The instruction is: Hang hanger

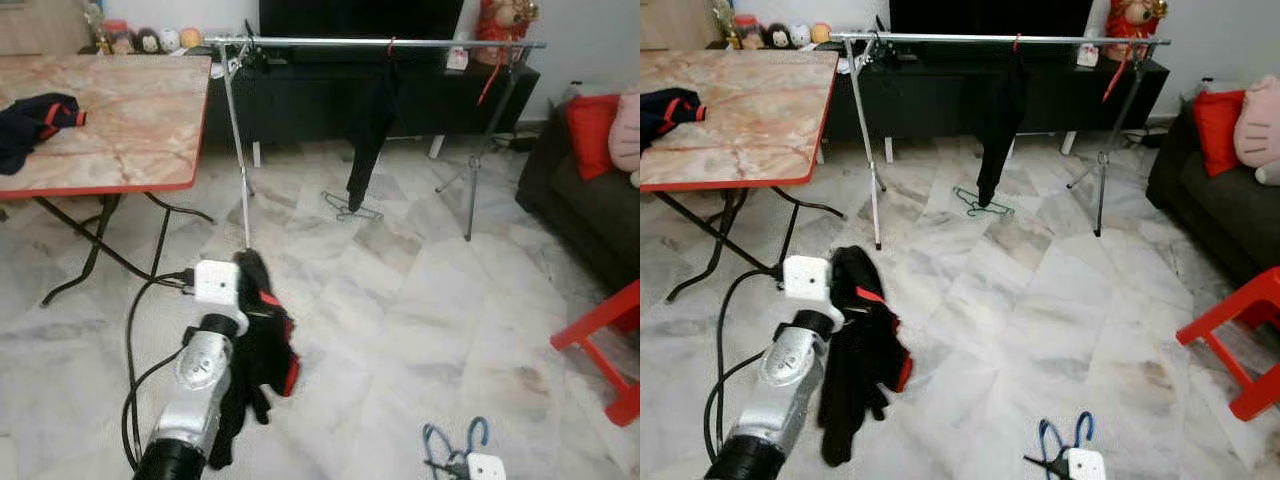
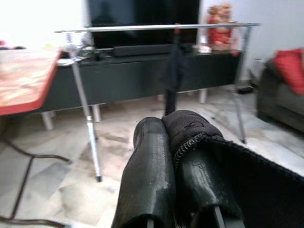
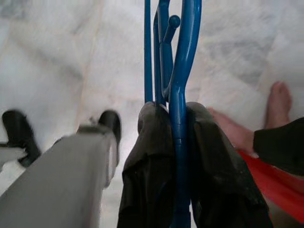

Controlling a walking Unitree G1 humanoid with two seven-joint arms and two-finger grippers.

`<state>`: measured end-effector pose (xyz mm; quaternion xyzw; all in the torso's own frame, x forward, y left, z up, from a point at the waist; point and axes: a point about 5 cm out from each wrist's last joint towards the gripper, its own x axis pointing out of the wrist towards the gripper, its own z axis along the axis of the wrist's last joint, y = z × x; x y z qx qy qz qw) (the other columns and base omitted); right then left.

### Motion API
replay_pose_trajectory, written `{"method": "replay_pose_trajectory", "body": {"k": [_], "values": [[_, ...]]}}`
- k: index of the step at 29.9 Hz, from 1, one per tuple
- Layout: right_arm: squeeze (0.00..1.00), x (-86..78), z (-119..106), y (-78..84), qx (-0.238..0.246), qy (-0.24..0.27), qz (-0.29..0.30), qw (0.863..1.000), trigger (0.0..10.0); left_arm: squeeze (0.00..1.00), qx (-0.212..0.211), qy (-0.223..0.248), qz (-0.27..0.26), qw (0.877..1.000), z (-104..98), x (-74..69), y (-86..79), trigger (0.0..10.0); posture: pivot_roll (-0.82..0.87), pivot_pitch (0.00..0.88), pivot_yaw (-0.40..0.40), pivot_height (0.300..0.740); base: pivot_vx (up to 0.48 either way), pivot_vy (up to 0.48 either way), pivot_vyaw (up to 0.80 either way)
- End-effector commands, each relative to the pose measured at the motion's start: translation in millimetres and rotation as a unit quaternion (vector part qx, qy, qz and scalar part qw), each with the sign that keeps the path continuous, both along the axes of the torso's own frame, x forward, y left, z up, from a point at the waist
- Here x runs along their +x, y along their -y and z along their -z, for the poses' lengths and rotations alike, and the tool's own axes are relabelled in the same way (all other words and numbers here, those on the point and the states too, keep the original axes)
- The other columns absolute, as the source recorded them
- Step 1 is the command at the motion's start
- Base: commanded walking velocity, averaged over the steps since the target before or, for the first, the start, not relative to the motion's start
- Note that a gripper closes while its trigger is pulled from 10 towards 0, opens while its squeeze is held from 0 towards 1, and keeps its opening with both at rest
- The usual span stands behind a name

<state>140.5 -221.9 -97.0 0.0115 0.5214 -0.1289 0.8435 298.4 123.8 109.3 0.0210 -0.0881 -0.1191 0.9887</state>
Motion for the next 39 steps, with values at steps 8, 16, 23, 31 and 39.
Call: {"method": "replay_pose_trajectory", "body": {"k": [8,16,23,31,39], "values": [[0.0,0.4,-5.0,20.2,-0.013,0.015,0.032,0.999,10.0,0.0,0.012,-0.012,0.033,0.999,-2.8,-7.2,10.9,10.0,-0.01,0.0,-0.037,0.74,0.0,0.0,0.0],[0.0,5.0,-5.2,15.0,-0.008,0.012,0.005,1.0,10.0,0.0,0.007,-0.026,0.027,0.999,-4.3,-5.2,8.5,10.0,-0.01,0.0,-0.033,0.74,0.0,0.0,0.0],[0.0,15.0,-5.4,-1.1,-0.011,0.019,-0.031,0.999,10.0,0.0,0.019,-0.029,0.017,0.999,-3.8,-3.6,4.1,10.0,-0.01,0.0,-0.037,0.74,0.0,0.0,0.18],[0.0,19.0,-5.6,-7.3,0.001,0.019,-0.043,0.999,10.0,0.0,0.021,-0.034,0.012,0.999,-3.8,-2.5,3.5,10.0,-0.01,0.0,-0.04,0.74,0.0,0.0,0.61],[0.0,28.3,-7.4,-19.0,0.023,0.034,-0.047,0.998,10.0,0.0,0.027,-0.037,0.016,0.999,-3.0,-1.3,5.2,10.0,-0.01,0.0,-0.038,0.74,0.0,0.173,0.0]]}}
